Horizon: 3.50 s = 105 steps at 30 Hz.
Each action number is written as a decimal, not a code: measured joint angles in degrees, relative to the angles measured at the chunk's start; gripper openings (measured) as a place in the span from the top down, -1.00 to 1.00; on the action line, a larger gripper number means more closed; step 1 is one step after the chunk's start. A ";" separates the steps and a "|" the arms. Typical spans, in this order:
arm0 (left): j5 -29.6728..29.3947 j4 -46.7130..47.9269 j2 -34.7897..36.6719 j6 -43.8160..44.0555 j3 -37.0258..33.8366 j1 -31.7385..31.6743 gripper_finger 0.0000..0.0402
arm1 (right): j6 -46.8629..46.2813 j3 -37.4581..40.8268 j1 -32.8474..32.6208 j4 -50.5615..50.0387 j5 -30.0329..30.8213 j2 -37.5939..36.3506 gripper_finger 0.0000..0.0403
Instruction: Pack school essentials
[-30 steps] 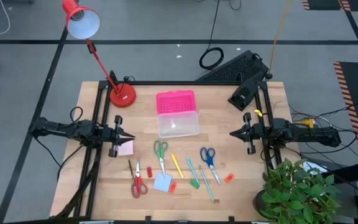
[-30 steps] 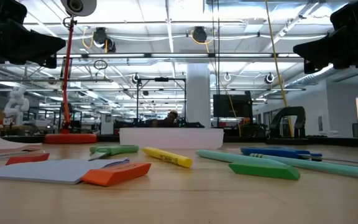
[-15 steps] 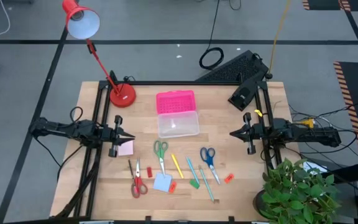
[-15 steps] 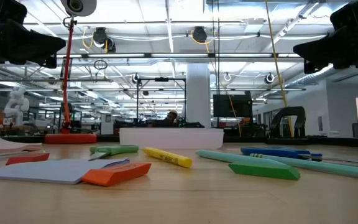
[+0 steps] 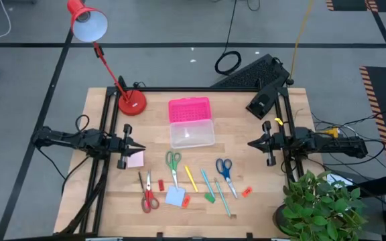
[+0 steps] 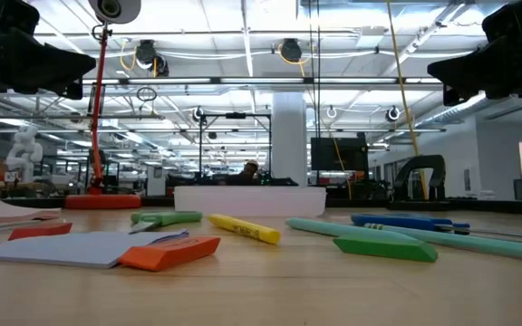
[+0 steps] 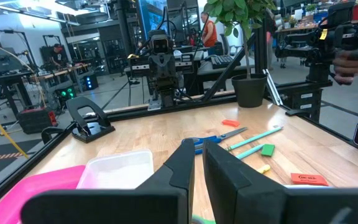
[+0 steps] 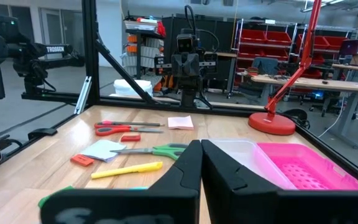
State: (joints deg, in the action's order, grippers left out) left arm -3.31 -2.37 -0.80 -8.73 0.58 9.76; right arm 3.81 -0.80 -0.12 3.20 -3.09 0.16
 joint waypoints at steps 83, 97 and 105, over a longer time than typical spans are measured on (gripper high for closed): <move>-1.46 -0.87 -0.01 3.54 0.02 0.02 0.81 | -10.77 -54.97 -0.02 -30.86 0.33 45.17 1.00; -2.52 -0.22 -10.14 11.95 8.69 0.98 0.81 | -10.01 -54.97 -0.02 -29.35 0.71 45.31 1.00; -3.04 10.94 -24.36 10.50 26.86 0.98 0.82 | -9.99 -54.97 -0.04 -29.18 3.43 45.31 1.00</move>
State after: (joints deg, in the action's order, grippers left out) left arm -6.35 8.57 -25.16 1.77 27.44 10.74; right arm -6.17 -55.77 -0.16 -25.98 0.34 45.47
